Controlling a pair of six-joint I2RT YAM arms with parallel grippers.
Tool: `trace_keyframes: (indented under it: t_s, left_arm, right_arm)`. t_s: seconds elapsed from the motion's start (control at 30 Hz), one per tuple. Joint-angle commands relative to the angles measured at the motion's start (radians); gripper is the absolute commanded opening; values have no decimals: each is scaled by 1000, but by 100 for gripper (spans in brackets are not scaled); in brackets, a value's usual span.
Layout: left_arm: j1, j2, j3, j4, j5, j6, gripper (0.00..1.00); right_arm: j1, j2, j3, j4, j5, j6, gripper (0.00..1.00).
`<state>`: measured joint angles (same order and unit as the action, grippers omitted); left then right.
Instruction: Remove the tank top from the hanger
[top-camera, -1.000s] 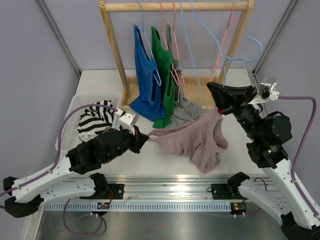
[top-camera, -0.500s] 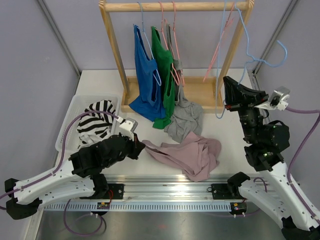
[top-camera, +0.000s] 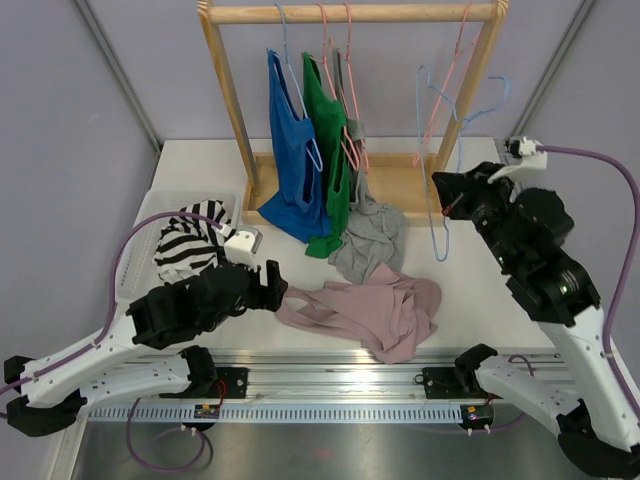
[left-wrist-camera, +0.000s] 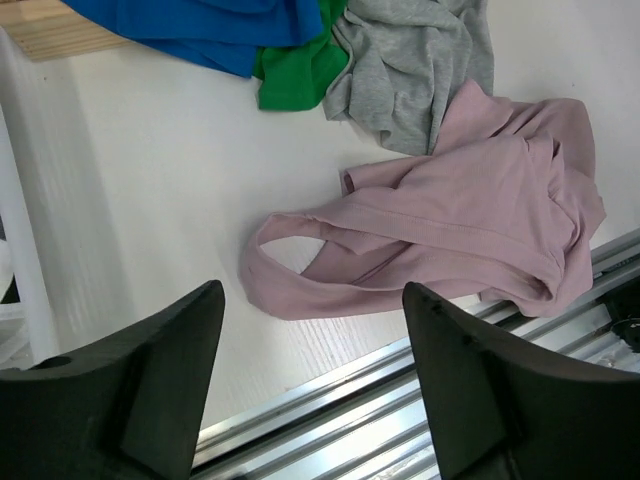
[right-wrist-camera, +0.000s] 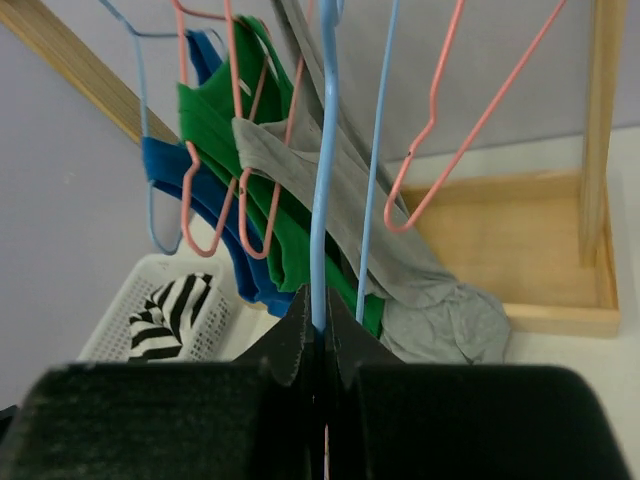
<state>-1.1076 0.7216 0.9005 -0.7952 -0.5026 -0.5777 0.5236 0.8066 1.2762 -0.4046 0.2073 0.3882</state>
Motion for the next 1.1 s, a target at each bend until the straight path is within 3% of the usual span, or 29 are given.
trace_keyframes:
  t_s: [0.0,0.17,0.4,0.6,0.7,0.8,0.93,1.0,1.03,1.07]
  left_arm:
    - [-1,-8,41,-12,-31,6,81]
    - [-1,-24,38,-18,-4,16,99]
    - [-3,-27,40,-50,38,24,99]
    - [-3,-36,48,-59,50,29,99]
    - [-3,-24,49,-53,58,29,99]
    - [-5,-10,48,-23,71,36,99]
    - [-15,70,55,75,90,41,99]
    - [-27,104,63,118,99,39,99]
    - [-46,126,66,145,101,38,99]
    - [-57,172,69,193,101,36,99]
  right_arm:
    - [0,159,166,-134,55,17,0]
    - [-2,405,487,-264,93,-55,0]
    - [-108,770,949,-448,-23,-87,0]
    - [-172,934,1168,-526,-71,-92,0]
    - [-172,982,1181,-569,-33,-91,0]
    - [-172,924,1059,-502,-5,-94,0]
    - [-172,896,1032,-517,0,-106,0]
    - [-172,864,1007,-513,-5,-118,6]
    - [-172,850,996,-510,-12,-123,16]
    - [-172,833,985,-508,-19,-130,43]
